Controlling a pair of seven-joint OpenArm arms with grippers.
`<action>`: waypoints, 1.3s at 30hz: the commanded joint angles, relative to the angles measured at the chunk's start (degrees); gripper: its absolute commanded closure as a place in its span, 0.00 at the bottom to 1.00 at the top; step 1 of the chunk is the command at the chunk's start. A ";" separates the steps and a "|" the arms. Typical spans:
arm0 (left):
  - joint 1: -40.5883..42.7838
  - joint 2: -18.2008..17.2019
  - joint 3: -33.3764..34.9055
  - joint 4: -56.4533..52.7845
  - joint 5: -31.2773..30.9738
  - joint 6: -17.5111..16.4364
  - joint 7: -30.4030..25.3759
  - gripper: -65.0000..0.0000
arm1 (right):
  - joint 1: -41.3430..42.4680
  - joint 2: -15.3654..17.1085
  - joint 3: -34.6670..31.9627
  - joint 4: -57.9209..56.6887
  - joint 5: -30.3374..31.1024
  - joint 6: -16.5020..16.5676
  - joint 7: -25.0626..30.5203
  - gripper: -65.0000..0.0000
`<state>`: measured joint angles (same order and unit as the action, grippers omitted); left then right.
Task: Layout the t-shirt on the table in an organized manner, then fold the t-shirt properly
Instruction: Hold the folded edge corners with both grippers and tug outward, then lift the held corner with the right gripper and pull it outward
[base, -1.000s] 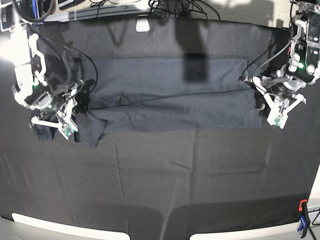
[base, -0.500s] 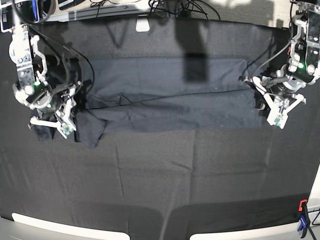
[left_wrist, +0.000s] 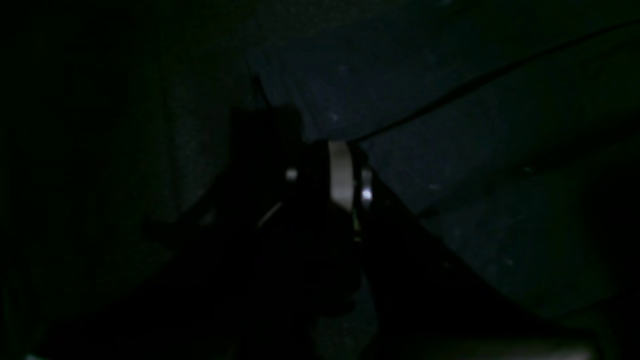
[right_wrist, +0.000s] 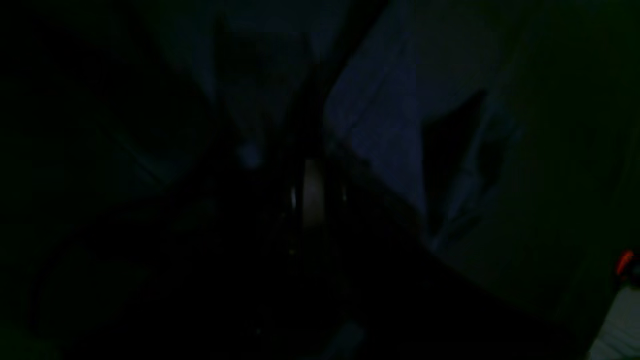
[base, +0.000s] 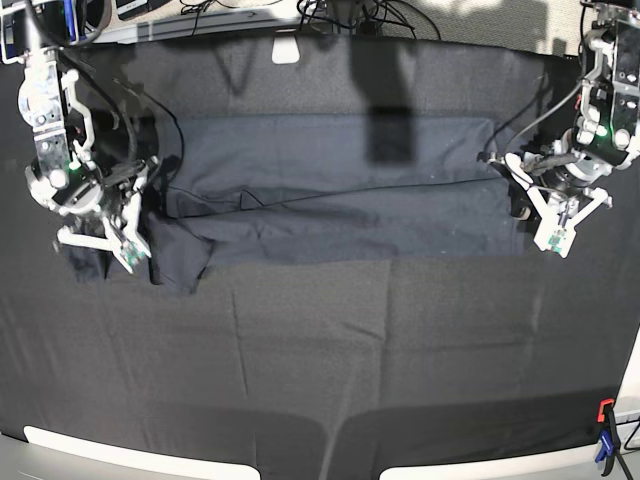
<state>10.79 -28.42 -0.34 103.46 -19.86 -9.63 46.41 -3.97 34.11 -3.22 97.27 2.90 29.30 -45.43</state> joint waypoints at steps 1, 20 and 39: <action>-0.61 -0.79 -0.37 1.05 -0.11 0.22 -1.31 0.91 | 0.87 0.96 0.61 2.58 0.07 0.22 0.70 1.00; -0.61 -0.79 -0.37 1.05 -0.11 0.22 -1.31 0.91 | -22.12 0.98 0.63 26.51 -7.54 2.45 -10.12 1.00; -0.61 -0.81 -0.37 1.05 -0.11 0.22 -1.27 0.91 | -41.62 14.01 0.63 27.50 -19.85 -13.79 -9.97 1.00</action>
<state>10.79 -28.42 -0.34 103.46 -19.86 -9.63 46.41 -45.41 47.35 -2.92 123.79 -16.29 15.77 -55.13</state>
